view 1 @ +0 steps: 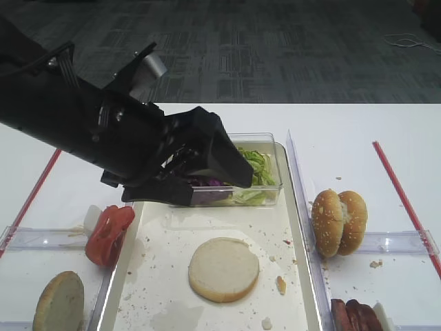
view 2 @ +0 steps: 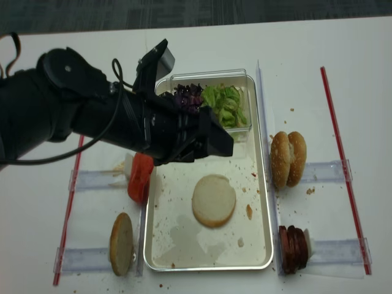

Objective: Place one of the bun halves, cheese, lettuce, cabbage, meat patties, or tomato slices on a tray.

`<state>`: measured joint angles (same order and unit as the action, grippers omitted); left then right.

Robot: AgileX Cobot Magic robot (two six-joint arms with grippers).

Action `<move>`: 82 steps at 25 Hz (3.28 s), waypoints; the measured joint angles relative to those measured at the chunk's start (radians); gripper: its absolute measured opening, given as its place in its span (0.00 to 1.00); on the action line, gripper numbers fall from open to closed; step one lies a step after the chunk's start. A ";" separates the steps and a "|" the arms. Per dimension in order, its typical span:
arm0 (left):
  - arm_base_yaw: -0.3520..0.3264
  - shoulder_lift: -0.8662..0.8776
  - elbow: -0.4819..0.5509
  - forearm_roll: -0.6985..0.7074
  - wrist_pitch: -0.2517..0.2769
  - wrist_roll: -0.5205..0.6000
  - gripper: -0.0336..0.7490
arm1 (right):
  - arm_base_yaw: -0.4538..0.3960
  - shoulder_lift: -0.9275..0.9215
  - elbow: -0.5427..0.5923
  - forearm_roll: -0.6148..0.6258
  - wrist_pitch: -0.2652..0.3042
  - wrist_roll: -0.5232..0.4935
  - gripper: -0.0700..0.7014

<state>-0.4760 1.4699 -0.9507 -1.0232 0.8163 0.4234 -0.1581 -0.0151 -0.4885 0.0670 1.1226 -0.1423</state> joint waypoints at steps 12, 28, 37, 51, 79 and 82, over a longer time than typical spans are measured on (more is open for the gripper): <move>0.000 -0.004 0.000 0.407 0.044 -0.169 0.91 | 0.000 0.000 0.000 0.000 0.000 0.000 0.48; 0.000 -0.004 0.000 0.982 0.171 -0.429 0.91 | 0.000 0.000 0.000 0.000 0.000 0.000 0.48; 0.000 -0.004 0.000 1.114 0.231 -0.492 0.91 | 0.000 0.000 0.000 -0.002 0.000 0.000 0.48; 0.160 -0.004 0.000 1.118 0.214 -0.581 0.91 | 0.000 0.000 0.000 -0.002 0.000 0.000 0.48; 0.493 -0.176 0.040 1.107 0.251 -0.570 0.86 | 0.000 0.000 0.000 -0.002 0.000 0.000 0.48; 0.493 -0.246 0.062 1.094 0.266 -0.570 0.84 | 0.000 0.000 0.000 -0.002 0.000 0.000 0.48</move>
<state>0.0175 1.2241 -0.8887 0.0704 1.0823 -0.1466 -0.1581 -0.0151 -0.4885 0.0653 1.1226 -0.1423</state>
